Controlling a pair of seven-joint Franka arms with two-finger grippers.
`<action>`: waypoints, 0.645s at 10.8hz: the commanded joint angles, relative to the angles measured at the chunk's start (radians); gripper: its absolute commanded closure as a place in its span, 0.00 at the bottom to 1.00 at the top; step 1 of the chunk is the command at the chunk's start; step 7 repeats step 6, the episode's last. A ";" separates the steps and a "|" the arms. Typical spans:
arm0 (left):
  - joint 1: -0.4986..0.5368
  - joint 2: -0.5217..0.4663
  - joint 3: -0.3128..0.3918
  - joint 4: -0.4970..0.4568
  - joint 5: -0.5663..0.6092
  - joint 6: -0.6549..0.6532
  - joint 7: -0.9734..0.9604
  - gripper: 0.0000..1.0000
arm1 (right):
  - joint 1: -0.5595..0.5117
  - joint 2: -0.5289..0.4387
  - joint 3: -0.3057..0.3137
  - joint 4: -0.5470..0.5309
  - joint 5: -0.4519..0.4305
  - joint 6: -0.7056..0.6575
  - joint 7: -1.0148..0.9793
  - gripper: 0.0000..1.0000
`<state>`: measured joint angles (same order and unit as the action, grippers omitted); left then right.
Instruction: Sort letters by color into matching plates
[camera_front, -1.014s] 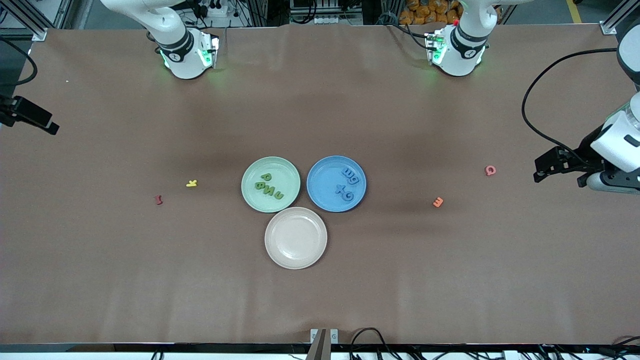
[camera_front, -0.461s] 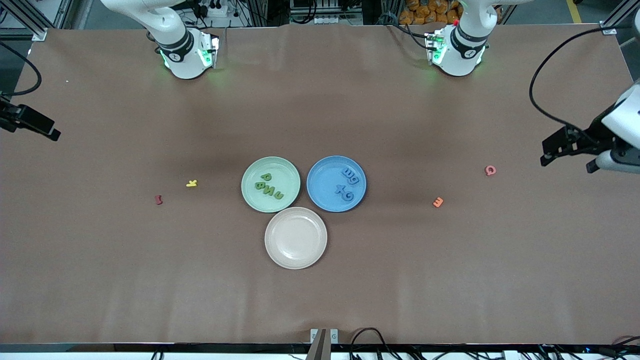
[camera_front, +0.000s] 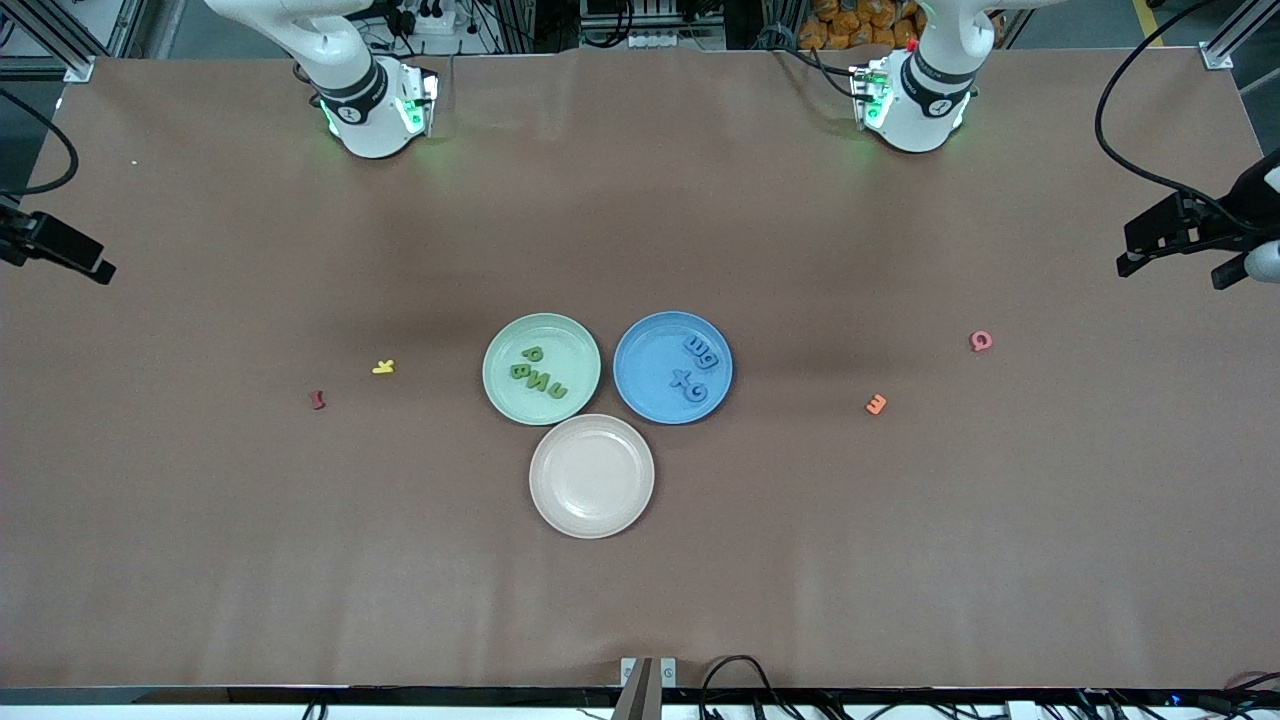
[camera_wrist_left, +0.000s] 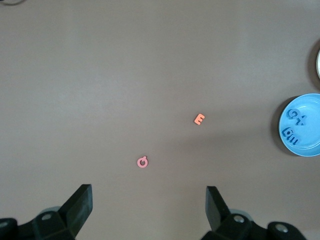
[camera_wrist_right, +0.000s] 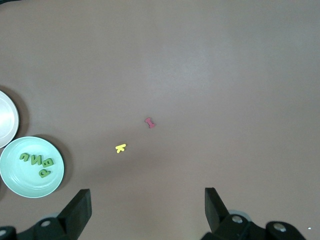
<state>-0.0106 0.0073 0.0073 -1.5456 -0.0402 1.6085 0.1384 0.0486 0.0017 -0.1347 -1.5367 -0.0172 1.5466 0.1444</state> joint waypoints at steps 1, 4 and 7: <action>0.003 0.000 0.005 0.022 -0.013 -0.027 0.026 0.00 | -0.061 -0.009 0.064 -0.008 -0.017 0.009 0.012 0.00; 0.001 0.003 0.005 0.032 -0.012 -0.027 0.026 0.00 | -0.061 -0.006 0.064 -0.008 -0.017 0.021 0.012 0.00; 0.001 0.005 0.007 0.032 -0.015 -0.027 0.027 0.00 | -0.061 -0.006 0.064 -0.008 -0.017 0.026 0.011 0.00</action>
